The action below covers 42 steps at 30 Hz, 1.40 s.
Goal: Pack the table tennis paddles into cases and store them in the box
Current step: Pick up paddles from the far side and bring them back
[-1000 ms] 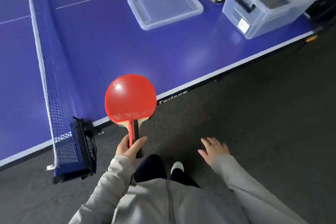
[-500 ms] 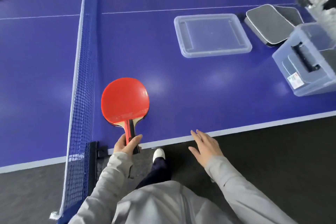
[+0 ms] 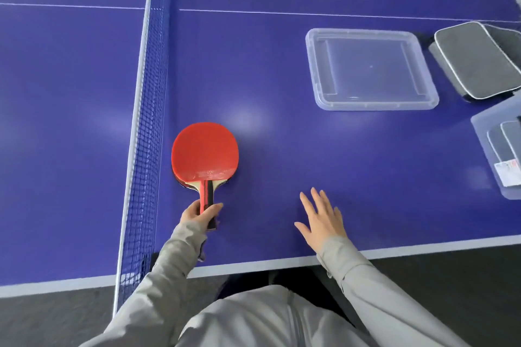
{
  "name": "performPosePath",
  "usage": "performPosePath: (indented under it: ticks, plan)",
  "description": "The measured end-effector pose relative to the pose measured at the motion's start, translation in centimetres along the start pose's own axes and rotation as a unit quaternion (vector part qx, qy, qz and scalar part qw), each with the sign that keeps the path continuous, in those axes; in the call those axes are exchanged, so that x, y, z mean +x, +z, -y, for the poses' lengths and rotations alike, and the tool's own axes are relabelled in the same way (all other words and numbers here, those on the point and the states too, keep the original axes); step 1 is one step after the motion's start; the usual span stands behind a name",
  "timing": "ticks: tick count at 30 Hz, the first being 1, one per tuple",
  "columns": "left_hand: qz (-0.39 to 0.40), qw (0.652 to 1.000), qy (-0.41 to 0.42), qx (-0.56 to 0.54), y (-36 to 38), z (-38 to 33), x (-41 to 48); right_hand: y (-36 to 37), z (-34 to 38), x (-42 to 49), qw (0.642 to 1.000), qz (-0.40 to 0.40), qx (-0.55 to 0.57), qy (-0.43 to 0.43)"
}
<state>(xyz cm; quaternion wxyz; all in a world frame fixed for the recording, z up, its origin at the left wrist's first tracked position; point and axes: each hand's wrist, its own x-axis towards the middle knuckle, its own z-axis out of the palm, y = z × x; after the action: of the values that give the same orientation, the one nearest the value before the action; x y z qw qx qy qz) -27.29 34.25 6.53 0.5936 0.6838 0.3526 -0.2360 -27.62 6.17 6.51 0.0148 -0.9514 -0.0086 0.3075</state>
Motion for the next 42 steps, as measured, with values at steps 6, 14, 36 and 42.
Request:
performPosePath:
  ticks: [6, 14, 36, 42]
  plan:
    - [-0.066, 0.997, -0.002, 0.032, 0.1, 0.4, 0.0, 0.1, 0.2, 1.4, 1.000, 0.015, -0.016, -0.003]
    - [-0.160, 0.983, 0.013, 0.085, 0.0, 0.7, -0.3, 0.9, -0.1, 1.2, 0.999, 0.012, -0.037, -0.008]
    - [-0.202, 0.977, 0.030, 0.066, 1.4, 1.6, -0.8, 0.9, -0.1, 1.4, 0.999, 0.010, -0.045, -0.011]
    - [-0.198, 0.975, 0.036, 0.092, 1.0, 2.0, -0.7, 0.8, 0.0, 1.3, 0.999, 0.015, -0.042, -0.010]
